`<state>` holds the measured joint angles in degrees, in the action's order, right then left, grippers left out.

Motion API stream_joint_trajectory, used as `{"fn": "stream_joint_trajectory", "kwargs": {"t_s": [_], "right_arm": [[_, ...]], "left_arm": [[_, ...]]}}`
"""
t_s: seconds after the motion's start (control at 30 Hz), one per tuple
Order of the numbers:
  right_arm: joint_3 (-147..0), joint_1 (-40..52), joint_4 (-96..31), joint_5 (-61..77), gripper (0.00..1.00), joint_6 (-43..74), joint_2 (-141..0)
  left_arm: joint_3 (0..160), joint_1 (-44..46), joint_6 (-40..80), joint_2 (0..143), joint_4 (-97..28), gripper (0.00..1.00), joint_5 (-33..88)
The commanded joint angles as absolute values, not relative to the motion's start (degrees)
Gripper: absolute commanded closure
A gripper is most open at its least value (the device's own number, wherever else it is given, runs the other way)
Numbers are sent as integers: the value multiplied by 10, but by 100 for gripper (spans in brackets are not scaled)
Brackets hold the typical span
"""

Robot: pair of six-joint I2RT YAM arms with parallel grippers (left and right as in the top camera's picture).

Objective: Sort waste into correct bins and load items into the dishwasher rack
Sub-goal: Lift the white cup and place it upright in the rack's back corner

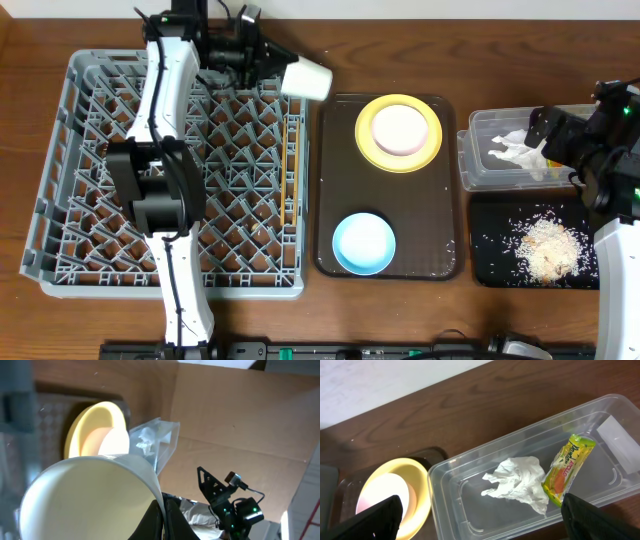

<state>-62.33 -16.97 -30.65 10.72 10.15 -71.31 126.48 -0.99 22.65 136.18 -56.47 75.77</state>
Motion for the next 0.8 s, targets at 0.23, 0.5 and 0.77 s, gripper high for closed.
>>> {"fn": "stream_joint_trajectory", "kwargs": {"t_s": [0.23, 0.5, 0.77], "right_arm": [[-633, -172, -307, 110, 1, 96, -712], [-633, -172, -307, 110, 1, 96, -712], [-633, -172, -307, 110, 1, 96, -712]], "left_arm": [[1202, -35, 221, 1374, -551, 94, 754], [1156, -37, 217, 1374, -511, 94, 738], [1153, -49, 215, 1374, -529, 92, 631]]}}
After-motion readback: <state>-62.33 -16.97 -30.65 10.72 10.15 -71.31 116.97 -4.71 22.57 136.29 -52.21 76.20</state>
